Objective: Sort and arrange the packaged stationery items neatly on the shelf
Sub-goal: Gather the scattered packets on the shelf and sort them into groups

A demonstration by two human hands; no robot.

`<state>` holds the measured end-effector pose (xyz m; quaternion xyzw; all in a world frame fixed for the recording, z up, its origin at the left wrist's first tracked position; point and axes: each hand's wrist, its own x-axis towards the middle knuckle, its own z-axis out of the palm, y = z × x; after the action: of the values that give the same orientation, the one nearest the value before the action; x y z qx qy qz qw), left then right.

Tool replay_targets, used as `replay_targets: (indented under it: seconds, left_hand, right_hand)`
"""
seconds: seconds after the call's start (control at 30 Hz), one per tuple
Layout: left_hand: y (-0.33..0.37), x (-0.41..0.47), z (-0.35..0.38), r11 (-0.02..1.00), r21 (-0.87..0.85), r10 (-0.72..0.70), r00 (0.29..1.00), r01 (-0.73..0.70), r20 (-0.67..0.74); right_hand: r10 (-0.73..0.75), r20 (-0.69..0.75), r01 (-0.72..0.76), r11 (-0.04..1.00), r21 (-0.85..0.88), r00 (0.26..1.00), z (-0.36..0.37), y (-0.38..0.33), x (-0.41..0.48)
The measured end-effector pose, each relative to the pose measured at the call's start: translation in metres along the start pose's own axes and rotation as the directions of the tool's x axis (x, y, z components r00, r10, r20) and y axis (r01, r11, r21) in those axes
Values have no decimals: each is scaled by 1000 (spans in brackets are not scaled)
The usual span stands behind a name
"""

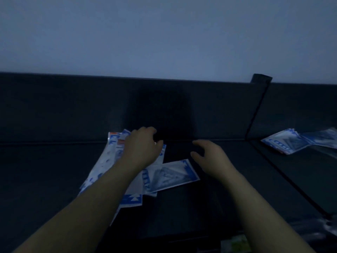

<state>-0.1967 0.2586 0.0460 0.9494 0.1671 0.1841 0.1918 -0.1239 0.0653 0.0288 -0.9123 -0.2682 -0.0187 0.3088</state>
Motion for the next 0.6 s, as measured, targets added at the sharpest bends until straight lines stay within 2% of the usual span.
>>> replay_targets:
  seconds: [0.13, 0.3, 0.5, 0.6]
  left_hand:
    - [40, 10, 24, 990, -12, 142, 988, -142, 68]
    - [98, 21, 52, 960, -64, 278, 952, -272, 127]
    - [169, 38, 97, 930, -139, 360, 916, -339, 179]
    - [209, 50, 124, 924, -195, 370, 899, -329, 233]
  right_hand:
    - [7, -78, -15, 995, -102, 997, -30, 25, -11]
    - [67, -169, -101, 975, -198, 983, -69, 71, -20]
    - [180, -219, -232, 943, -239, 959, -110, 137, -24]
    - [254, -223, -305, 921, -241, 941, -132, 176, -23]
